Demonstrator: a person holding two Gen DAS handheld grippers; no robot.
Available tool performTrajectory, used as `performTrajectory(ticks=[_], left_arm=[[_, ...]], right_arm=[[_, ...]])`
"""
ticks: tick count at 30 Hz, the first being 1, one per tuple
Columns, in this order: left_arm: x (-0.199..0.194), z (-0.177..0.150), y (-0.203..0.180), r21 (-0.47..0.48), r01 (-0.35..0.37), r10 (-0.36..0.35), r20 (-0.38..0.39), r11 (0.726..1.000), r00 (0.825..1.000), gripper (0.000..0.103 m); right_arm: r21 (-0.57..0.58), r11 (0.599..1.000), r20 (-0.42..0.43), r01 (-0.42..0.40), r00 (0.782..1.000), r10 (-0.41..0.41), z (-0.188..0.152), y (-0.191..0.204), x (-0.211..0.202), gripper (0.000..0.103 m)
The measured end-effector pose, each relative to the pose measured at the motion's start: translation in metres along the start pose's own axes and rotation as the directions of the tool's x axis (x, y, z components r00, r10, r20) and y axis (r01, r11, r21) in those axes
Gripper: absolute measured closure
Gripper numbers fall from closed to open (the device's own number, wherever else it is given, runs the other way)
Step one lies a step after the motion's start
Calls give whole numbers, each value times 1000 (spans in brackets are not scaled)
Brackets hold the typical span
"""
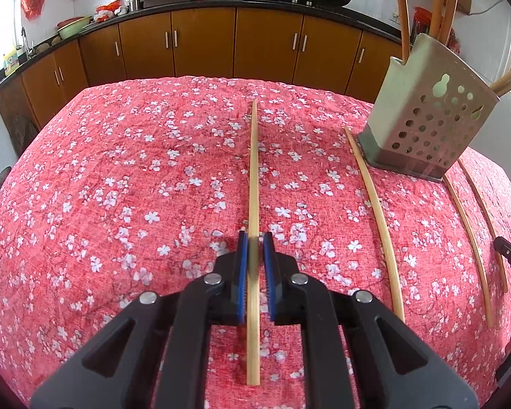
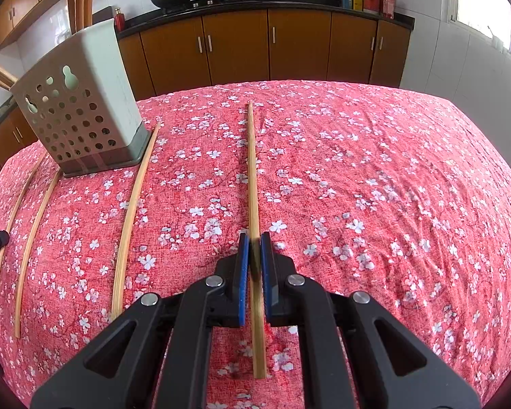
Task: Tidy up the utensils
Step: 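Close the left tool on a chopstick while the right tool grasps another, then lift both held chopsticks upright above the perforated holder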
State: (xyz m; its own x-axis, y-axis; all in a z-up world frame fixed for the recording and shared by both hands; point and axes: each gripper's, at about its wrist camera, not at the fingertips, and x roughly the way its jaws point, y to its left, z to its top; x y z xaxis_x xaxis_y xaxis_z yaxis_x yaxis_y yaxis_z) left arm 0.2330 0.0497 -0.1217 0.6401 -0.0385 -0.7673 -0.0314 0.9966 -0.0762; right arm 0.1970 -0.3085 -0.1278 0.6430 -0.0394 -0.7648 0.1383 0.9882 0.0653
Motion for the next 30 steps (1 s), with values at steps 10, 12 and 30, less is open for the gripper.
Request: performTrajectory(ticks=[10, 12, 30], left_arm=[[0, 0, 0, 0, -1, 1, 0, 1000, 1000, 91], [1, 0, 0, 1, -1, 1, 0, 1000, 1000, 91], [-13, -15, -7, 52, -8, 8, -4, 999, 1000, 93]], right_arm=[[1, 1000, -1, 0, 1000, 0, 1, -1, 1, 95], [2, 1000, -1, 0, 1000, 0, 1, -2, 1, 95], [9, 1000, -1, -10, 1000, 10, -5, 1, -6, 95]])
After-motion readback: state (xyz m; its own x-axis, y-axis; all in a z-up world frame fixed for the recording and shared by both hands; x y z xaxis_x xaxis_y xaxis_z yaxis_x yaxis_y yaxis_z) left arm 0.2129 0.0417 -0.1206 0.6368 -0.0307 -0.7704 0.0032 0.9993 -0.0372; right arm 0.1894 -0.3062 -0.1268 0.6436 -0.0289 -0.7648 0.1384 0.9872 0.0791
